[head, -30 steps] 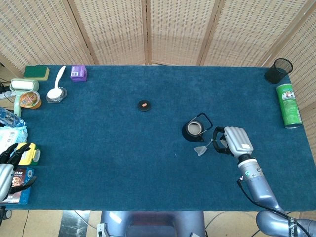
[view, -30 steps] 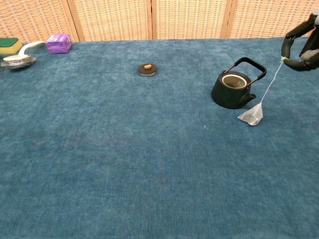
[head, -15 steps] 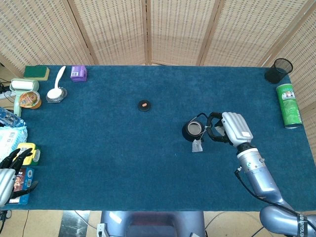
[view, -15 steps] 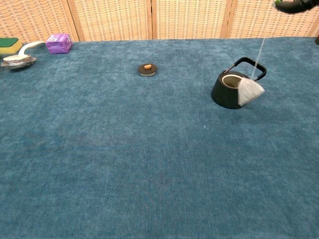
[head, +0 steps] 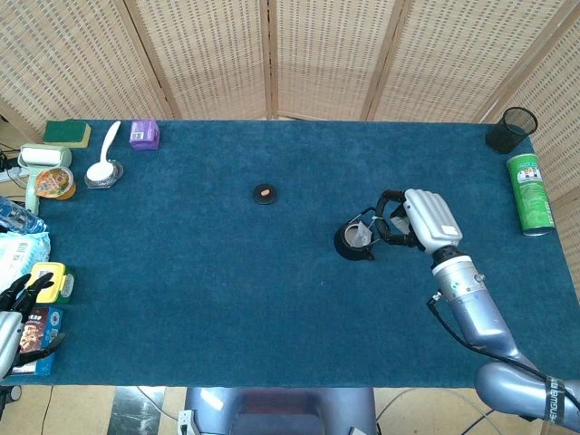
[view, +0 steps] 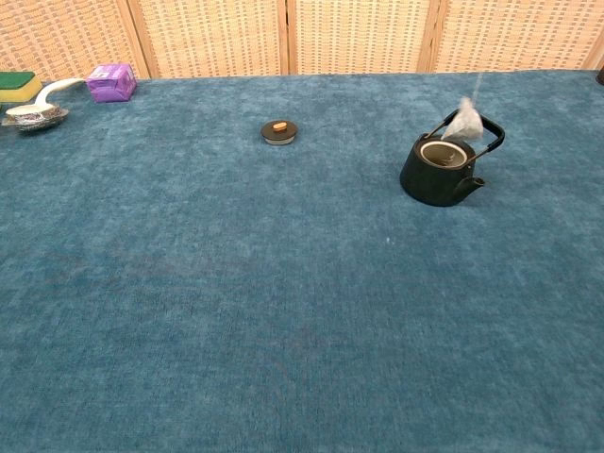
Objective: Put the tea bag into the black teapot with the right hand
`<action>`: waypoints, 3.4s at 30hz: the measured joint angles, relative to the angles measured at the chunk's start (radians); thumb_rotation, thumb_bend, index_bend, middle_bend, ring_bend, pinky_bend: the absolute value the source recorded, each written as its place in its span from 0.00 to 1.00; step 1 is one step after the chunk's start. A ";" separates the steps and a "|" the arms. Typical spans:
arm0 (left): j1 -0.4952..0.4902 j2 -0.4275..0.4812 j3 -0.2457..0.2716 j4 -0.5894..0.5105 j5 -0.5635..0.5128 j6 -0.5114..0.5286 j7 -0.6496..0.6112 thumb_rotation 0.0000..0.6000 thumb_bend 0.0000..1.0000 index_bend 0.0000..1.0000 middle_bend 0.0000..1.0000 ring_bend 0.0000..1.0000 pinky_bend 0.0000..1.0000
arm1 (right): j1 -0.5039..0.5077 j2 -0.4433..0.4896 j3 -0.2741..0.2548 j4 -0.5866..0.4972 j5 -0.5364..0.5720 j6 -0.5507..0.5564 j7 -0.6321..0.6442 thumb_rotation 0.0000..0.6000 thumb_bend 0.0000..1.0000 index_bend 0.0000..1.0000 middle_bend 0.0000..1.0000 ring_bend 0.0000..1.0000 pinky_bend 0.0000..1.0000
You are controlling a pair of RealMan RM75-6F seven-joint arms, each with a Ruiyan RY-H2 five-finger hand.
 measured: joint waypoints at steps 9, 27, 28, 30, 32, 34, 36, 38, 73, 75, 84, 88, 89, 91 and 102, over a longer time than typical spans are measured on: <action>0.006 0.003 0.000 0.014 -0.014 -0.003 -0.011 1.00 0.27 0.05 0.19 0.03 0.12 | 0.064 -0.054 -0.018 0.099 0.090 -0.033 -0.011 1.00 0.54 0.63 1.00 1.00 1.00; 0.002 -0.006 -0.004 0.038 -0.026 -0.023 -0.024 1.00 0.27 0.05 0.19 0.03 0.12 | 0.124 -0.107 -0.061 0.173 0.159 -0.053 -0.021 1.00 0.54 0.63 1.00 1.00 1.00; 0.002 -0.007 -0.004 0.038 -0.026 -0.024 -0.025 1.00 0.27 0.05 0.19 0.03 0.12 | 0.125 -0.108 -0.064 0.172 0.158 -0.052 -0.022 1.00 0.54 0.63 1.00 1.00 1.00; 0.002 -0.007 -0.003 0.040 -0.026 -0.025 -0.026 1.00 0.27 0.05 0.19 0.03 0.12 | 0.126 -0.110 -0.068 0.169 0.158 -0.050 -0.023 1.00 0.54 0.63 1.00 1.00 1.00; 0.003 -0.009 -0.002 0.041 -0.026 -0.026 -0.028 1.00 0.27 0.05 0.19 0.03 0.12 | 0.126 -0.113 -0.076 0.167 0.157 -0.049 -0.025 1.00 0.54 0.63 1.00 1.00 1.00; 0.003 -0.010 -0.002 0.043 -0.026 -0.027 -0.029 1.00 0.27 0.05 0.19 0.03 0.12 | 0.127 -0.120 -0.084 0.166 0.155 -0.049 -0.027 1.00 0.54 0.63 1.00 1.00 1.00; 0.004 -0.010 -0.001 0.044 -0.025 -0.026 -0.030 1.00 0.27 0.05 0.19 0.03 0.12 | 0.129 -0.128 -0.092 0.167 0.154 -0.049 -0.030 1.00 0.54 0.63 1.00 1.00 1.00; 0.006 -0.009 -0.001 0.046 -0.024 -0.023 -0.032 1.00 0.27 0.05 0.19 0.03 0.12 | 0.131 -0.138 -0.103 0.169 0.151 -0.046 -0.040 1.00 0.54 0.63 1.00 1.00 1.00; 0.017 -0.010 0.002 0.073 -0.009 -0.007 -0.070 1.00 0.27 0.05 0.19 0.03 0.12 | 0.135 -0.278 -0.257 0.106 0.111 0.042 -0.254 1.00 0.45 0.34 1.00 1.00 1.00; 0.017 -0.009 0.002 0.073 -0.009 -0.006 -0.070 1.00 0.27 0.05 0.19 0.03 0.12 | 0.137 -0.269 -0.257 0.102 0.116 0.030 -0.253 1.00 0.45 0.32 1.00 1.00 1.00; 0.020 -0.002 0.001 0.068 -0.010 0.001 -0.066 1.00 0.27 0.05 0.19 0.03 0.12 | 0.192 -0.161 -0.236 0.086 0.206 -0.175 -0.219 1.00 0.67 0.21 1.00 1.00 1.00; 0.022 0.000 0.001 0.067 -0.013 0.001 -0.065 1.00 0.27 0.05 0.19 0.03 0.12 | 0.244 -0.092 -0.230 0.096 0.272 -0.308 -0.190 1.00 0.74 0.18 1.00 1.00 1.00; 0.022 0.000 0.001 0.067 -0.013 0.001 -0.065 1.00 0.27 0.05 0.19 0.03 0.12 | 0.256 -0.078 -0.230 0.099 0.285 -0.331 -0.184 1.00 0.76 0.16 1.00 1.00 1.00; 0.023 0.000 0.000 0.067 -0.014 0.001 -0.064 1.00 0.27 0.05 0.19 0.03 0.12 | 0.285 -0.052 -0.234 0.109 0.310 -0.380 -0.173 1.00 0.78 0.13 1.00 1.00 1.00; 0.019 -0.003 -0.002 0.070 -0.022 -0.011 -0.061 1.00 0.27 0.05 0.19 0.03 0.12 | 0.440 -0.021 -0.350 0.188 0.424 -0.493 -0.155 1.00 0.80 0.10 1.00 1.00 1.00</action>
